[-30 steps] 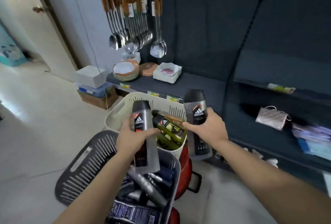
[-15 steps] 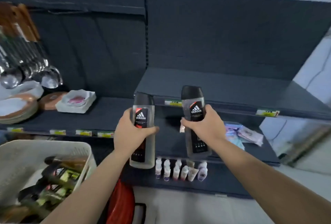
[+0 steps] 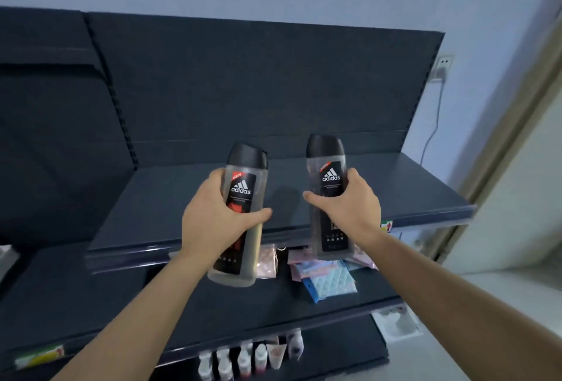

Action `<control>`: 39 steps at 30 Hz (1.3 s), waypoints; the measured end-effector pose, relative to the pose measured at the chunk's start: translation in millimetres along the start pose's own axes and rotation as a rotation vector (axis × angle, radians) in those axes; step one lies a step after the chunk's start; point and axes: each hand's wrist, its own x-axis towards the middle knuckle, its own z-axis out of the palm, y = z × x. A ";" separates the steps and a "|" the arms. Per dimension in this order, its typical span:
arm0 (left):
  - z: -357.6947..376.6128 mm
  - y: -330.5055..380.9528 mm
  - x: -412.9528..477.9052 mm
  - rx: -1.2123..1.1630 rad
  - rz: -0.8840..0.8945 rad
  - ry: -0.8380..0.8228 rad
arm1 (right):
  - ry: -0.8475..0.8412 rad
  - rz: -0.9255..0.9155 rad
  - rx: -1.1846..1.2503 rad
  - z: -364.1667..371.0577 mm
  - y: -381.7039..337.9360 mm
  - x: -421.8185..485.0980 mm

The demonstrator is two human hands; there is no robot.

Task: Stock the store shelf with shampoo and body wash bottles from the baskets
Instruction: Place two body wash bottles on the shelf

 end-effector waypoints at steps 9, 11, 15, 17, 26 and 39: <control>74.4 28.2 137.8 -0.059 0.083 -0.122 | 0.172 0.102 -0.031 -3.5 25.5 117.8; 95.9 34.3 163.4 -0.030 0.089 -0.161 | 0.218 0.125 -0.034 -5.9 38.0 141.4; 140.4 51.7 187.3 -0.003 0.126 -0.195 | 0.256 0.145 -0.087 -17.6 75.3 177.9; 167.9 63.9 195.0 0.002 0.123 -0.213 | 0.268 0.165 -0.066 -23.6 100.8 197.8; 306.5 137.2 211.6 -0.026 0.105 -0.062 | 0.275 0.109 0.034 -77.8 203.3 298.4; 434.2 196.1 236.3 -0.020 0.111 0.031 | 0.105 0.044 0.177 -101.1 267.0 337.6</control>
